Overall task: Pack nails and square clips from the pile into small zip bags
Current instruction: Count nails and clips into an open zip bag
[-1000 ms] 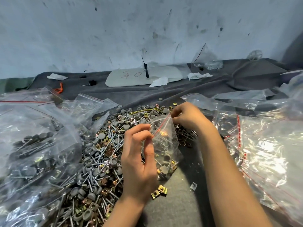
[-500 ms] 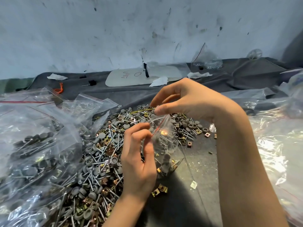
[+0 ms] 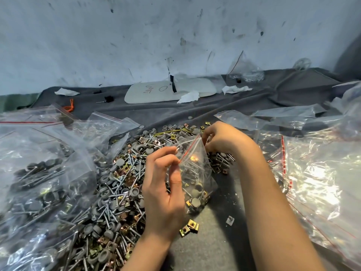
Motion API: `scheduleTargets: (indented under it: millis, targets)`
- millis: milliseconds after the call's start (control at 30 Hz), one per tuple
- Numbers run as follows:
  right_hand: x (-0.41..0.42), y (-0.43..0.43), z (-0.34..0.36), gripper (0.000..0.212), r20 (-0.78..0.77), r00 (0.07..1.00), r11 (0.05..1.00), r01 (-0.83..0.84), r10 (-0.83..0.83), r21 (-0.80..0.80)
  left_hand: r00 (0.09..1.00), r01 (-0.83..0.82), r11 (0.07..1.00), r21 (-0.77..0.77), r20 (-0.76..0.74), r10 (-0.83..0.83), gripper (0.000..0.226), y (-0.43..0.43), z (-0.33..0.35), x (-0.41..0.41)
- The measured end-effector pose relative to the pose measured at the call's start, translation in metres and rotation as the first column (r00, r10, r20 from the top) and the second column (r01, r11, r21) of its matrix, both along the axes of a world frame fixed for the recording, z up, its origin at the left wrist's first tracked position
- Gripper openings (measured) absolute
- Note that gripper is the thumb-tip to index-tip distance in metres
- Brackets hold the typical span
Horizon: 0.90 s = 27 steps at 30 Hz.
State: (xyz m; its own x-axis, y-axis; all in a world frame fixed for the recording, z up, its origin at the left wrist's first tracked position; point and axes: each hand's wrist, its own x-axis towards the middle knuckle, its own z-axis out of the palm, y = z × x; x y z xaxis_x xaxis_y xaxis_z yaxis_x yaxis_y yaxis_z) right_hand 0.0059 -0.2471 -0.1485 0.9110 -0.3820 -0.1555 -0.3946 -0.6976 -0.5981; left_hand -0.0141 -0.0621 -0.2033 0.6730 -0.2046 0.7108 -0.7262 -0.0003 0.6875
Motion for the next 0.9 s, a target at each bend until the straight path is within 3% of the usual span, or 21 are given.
scheduleTargets:
  millis: [200, 300, 367, 433, 533, 633, 800, 900]
  targets:
    - [0.002, 0.0, 0.0, 0.012, 0.041, 0.999, 1.0, -0.013, 0.014, -0.021, 1.0, -0.006, 1.0, -0.003, 0.015, 0.006, 0.015, 0.001, 0.001, 0.0]
    - [-0.009, 0.005, 0.02, 0.005, 0.289, 0.957, 0.995, -0.022, -0.006, 0.095, 1.0, -0.007, 1.0, -0.008, 0.022, 0.007, 0.014, 0.0, 0.001, 0.001]
    - [-0.02, 0.013, 0.041, 0.007, 0.464, 0.886, 0.961, -0.134, 0.007, 0.242, 1.0, -0.008, 1.0, -0.003, 0.027, 0.008, 0.013, 0.001, 0.001, 0.001]
    - [-0.032, 0.022, 0.06, 0.009, 0.564, 0.821, 0.924, -0.278, 0.087, 0.262, 0.999, -0.011, 1.0, 0.0, 0.039, 0.011, 0.013, 0.002, 0.0, 0.001]
    - [-0.044, 0.035, 0.074, 0.009, 0.524, 0.806, 0.898, -0.409, 0.273, 0.16, 0.999, -0.007, 1.0, 0.002, 0.035, 0.007, 0.015, 0.002, 0.0, 0.002]
    - [-0.046, 0.037, 0.074, 0.008, 0.436, 0.837, 0.897, -0.423, 0.332, 0.129, 1.0, -0.001, 1.0, -0.006, 0.031, 0.001, 0.016, 0.002, -0.001, 0.002]
    - [-0.037, 0.012, 0.06, 0.005, 0.489, 0.871, 0.98, -0.135, 0.049, 0.143, 1.0, -0.003, 1.0, -0.006, 0.014, 0.003, 0.014, 0.001, 0.0, 0.001]
    - [-0.028, -0.006, 0.037, 0.007, 0.264, 0.962, 0.997, 0.055, -0.069, 0.059, 1.0, 0.011, 1.0, -0.01, -0.007, -0.011, 0.015, -0.001, 0.0, 0.0]
